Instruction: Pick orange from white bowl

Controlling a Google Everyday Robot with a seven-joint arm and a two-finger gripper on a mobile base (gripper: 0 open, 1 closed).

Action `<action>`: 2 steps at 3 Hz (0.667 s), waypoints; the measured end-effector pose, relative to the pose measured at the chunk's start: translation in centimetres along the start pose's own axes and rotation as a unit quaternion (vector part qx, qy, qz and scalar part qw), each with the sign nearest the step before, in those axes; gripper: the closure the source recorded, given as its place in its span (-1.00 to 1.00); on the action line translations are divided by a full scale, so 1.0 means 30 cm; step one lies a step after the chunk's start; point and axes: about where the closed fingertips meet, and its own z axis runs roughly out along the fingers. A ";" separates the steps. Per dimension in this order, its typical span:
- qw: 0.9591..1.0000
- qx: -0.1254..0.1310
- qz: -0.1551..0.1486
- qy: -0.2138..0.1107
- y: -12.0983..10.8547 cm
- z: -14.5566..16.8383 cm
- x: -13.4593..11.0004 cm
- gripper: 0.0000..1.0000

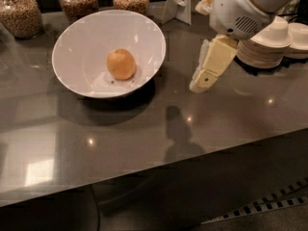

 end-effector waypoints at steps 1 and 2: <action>0.999 -0.009 -0.021 -0.050 -0.067 0.128 -0.170 -1.00; 0.995 -0.032 -0.030 -0.087 -0.112 0.294 -0.310 -1.00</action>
Offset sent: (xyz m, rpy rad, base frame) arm 0.1039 0.1722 -0.0349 0.2098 0.0215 0.2015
